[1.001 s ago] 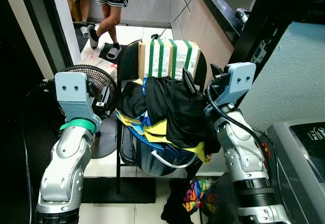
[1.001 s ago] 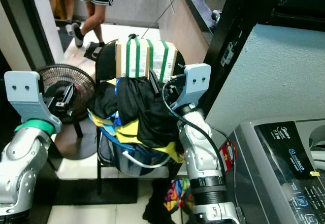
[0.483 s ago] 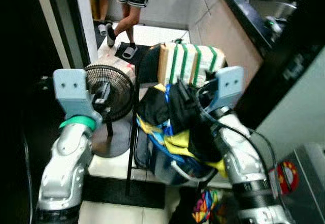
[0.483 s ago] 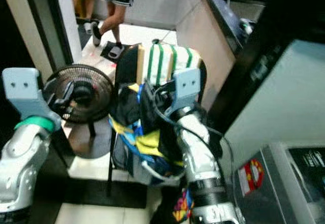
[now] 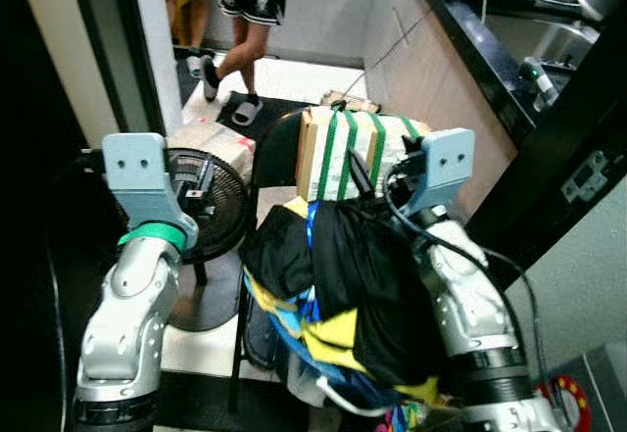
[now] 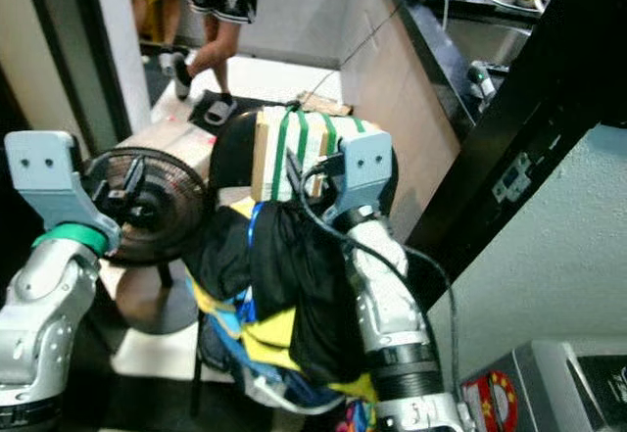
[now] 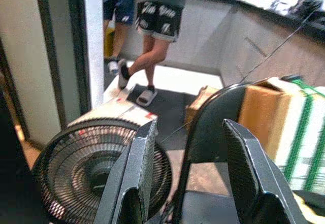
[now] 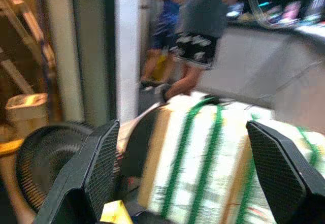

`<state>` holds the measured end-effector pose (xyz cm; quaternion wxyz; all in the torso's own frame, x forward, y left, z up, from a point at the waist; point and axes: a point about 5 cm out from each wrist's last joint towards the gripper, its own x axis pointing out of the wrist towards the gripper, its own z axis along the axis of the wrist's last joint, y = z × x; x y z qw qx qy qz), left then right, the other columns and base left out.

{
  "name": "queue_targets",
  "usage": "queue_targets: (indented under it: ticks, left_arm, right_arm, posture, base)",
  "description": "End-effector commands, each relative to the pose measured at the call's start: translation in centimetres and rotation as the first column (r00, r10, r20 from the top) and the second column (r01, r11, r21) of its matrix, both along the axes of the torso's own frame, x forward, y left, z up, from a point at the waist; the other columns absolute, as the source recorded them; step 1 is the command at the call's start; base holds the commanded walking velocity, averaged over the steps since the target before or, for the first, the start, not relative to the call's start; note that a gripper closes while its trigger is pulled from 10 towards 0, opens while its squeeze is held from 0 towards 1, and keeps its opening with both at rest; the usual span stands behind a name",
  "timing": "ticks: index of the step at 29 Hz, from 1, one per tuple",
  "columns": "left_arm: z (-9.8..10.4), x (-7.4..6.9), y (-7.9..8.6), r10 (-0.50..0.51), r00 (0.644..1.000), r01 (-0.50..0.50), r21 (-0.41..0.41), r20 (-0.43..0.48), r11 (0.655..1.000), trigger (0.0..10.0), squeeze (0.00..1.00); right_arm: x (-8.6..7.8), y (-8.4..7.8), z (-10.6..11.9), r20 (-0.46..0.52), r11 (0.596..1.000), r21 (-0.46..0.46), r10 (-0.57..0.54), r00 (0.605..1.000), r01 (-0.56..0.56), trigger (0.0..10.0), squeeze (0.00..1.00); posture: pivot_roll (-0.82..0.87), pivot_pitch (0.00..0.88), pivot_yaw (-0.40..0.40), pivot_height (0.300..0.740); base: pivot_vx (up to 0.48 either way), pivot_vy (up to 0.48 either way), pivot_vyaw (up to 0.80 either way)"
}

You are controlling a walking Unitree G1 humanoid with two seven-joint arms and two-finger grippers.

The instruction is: Clothes washing

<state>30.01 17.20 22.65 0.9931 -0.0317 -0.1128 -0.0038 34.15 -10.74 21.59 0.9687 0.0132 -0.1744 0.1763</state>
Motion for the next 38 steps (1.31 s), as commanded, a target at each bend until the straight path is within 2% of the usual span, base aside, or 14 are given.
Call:
queue_targets:
  ticks: [1, 11, 12, 14, 15, 17, 18, 21, 26, 34, 35, 36, 37, 38]
  left_arm:
    - [-0.5, 0.1, -0.1, -0.001, 1.000, 0.001, 0.000, -0.027, 1.000, 10.0, 0.00]
    - [-0.6, -0.2, -0.1, -0.010, 1.000, 0.010, 0.010, -0.026, 1.000, 10.0, 0.00]
    - [-0.6, -0.2, -0.2, -0.018, 0.999, 0.019, 0.020, -0.030, 1.000, 10.0, 0.00]
    - [-0.6, -0.2, -0.2, -0.018, 0.999, 0.019, 0.020, -0.030, 1.000, 10.0, 0.00]
    - [-0.7, -0.3, -0.3, -0.026, 0.999, 0.027, 0.031, -0.032, 0.999, 10.0, 0.00]
    - [-0.7, -0.3, -0.3, -0.026, 0.999, 0.027, 0.031, -0.032, 0.999, 10.0, 0.00]
    - [-0.8, -0.4, -0.5, -0.045, 0.998, 0.046, 0.043, -0.036, 0.998, 10.0, 0.00]
    - [-0.8, -0.4, -0.5, -0.045, 0.998, 0.046, 0.043, -0.036, 0.998, 10.0, 0.00]
    - [-0.9, -0.8, -0.6, -0.088, 0.995, 0.089, 0.029, -0.044, 0.996, 10.0, 0.00]
    - [-0.9, -1.0, -0.8, -0.118, 0.992, 0.119, 0.019, -0.042, 0.993, 10.0, 0.00]
    - [-0.8, -0.9, -0.9, -0.123, 0.992, 0.123, 0.019, -0.040, 0.992, 10.0, 0.00]
    - [-0.8, -0.9, -0.9, -0.126, 0.991, 0.127, 0.019, -0.038, 0.992, 10.0, 0.00]
    - [-0.8, -0.9, -0.9, -0.128, 0.991, 0.129, 0.018, -0.037, 0.991, 10.0, 0.00]
    - [-0.8, -0.9, -0.9, -0.131, 0.991, 0.131, 0.017, -0.036, 0.991, 10.0, 0.00]
  right_arm:
    - [0.0, -0.4, -0.6, -0.033, 1.000, 0.011, -0.006, 0.999, 0.006, 10.0, 0.00]
    - [0.2, -0.2, -0.8, -0.056, 1.000, 0.013, 0.020, 0.998, -0.019, 10.0, 0.00]
    - [0.7, -0.1, -1.5, -0.097, 0.998, -0.046, 0.036, 0.995, -0.040, 10.0, 0.00]
    - [0.7, -0.1, -1.5, -0.097, 0.998, -0.046, 0.036, 0.995, -0.040, 10.0, 0.00]
    - [1.2, 0.0, -2.4, -0.139, 0.990, -0.117, 0.061, 0.988, -0.078, 10.0, 1.00]
    - [1.2, 0.0, -2.4, -0.139, 0.990, -0.117, 0.061, 0.988, -0.078, 10.0, 1.00]
    - [1.6, 0.9, -4.9, -0.281, 0.933, -0.271, 0.159, 0.947, -0.237, 10.0, 1.00]
    - [1.6, 0.9, -4.9, -0.281, 0.933, -0.271, 0.159, 0.947, -0.237, 10.0, 1.00]
    - [0.9, 2.0, -6.9, -0.412, 0.851, -0.353, 0.232, 0.881, -0.390, 10.0, 1.00]
    - [0.1, 2.3, -7.2, -0.443, 0.809, -0.381, 0.266, 0.856, -0.448, 10.0, 1.00]
    - [0.1, 2.4, -7.3, -0.443, 0.798, -0.388, 0.277, 0.852, -0.461, 8.9, 1.00]
    - [0.1, 2.5, -7.3, -0.444, 0.793, -0.388, 0.286, 0.849, -0.470, 3.6, 0.94]
    - [0.0, 2.6, -7.3, -0.444, 0.789, -0.386, 0.294, 0.846, -0.477, 0.0, 0.00]
    - [0.0, 2.7, -7.2, -0.445, 0.786, -0.383, 0.303, 0.843, -0.485, 0.0, 0.00]
  posture:
    - [0.12, 0.002, -0.027, 0.740]
    - [0.13, 0.000, -0.031, 0.740]
    - [0.13, 0.001, -0.036, 0.740]
    - [0.13, 0.001, -0.036, 0.740]
    - [0.13, 0.008, -0.045, 0.740]
    - [0.13, 0.008, -0.045, 0.740]
    - [0.13, 0.017, -0.050, 0.740]
    - [0.13, 0.017, -0.050, 0.740]
    - [0.15, 0.019, -0.059, 0.740]
    - [0.15, 0.016, -0.049, 0.740]
    - [0.15, 0.014, -0.048, 0.740]
    - [0.15, 0.014, -0.045, 0.740]
    - [0.14, 0.014, -0.045, 0.740]
    - [0.14, 0.014, -0.044, 0.740]
  base:
    - [0.000, 0.000, 0.00]
    - [0.000, 0.000, 0.00]
    - [0.000, 0.000, 0.00]
    - [0.000, 0.000, 0.00]
    - [0.000, 0.000, 0.00]
    - [0.000, 0.000, 0.00]
    - [0.000, 0.000, 0.00]
    - [0.000, 0.000, 0.00]
    - [0.000, 0.000, 0.00]
    - [0.000, 0.000, 0.00]
    - [0.000, 0.000, 0.00]
    - [0.000, 0.000, 0.00]
    - [0.000, 0.000, 0.00]
    - [0.000, 0.000, 0.00]
